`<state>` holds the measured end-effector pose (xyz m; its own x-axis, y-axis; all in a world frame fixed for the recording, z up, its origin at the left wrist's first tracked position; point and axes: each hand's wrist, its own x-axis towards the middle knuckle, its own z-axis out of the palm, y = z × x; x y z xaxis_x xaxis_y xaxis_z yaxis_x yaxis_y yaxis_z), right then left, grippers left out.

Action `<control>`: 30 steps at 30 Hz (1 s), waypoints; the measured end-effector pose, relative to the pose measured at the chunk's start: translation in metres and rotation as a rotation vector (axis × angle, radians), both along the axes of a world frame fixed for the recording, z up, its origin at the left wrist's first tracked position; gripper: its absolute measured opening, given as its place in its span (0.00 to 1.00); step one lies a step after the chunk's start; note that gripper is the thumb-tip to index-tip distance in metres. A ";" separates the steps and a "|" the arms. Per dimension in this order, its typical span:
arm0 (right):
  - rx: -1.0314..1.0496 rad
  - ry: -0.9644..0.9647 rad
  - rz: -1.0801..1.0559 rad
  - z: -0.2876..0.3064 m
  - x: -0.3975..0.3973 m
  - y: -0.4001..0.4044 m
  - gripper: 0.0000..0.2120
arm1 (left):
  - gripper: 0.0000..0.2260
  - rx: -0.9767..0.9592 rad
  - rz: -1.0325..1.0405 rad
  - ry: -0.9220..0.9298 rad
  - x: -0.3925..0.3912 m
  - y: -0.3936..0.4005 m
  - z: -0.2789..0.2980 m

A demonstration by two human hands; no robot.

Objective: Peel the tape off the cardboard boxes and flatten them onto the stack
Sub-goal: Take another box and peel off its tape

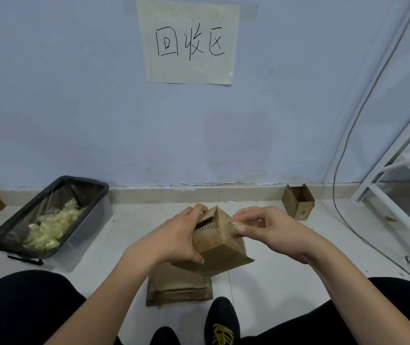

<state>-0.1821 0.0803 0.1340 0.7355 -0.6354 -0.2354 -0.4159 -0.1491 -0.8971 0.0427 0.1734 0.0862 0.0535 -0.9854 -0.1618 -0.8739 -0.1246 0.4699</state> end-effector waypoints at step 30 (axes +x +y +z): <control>-0.103 -0.216 -0.276 0.001 -0.003 -0.014 0.12 | 0.40 -0.042 0.134 0.061 0.015 0.004 0.015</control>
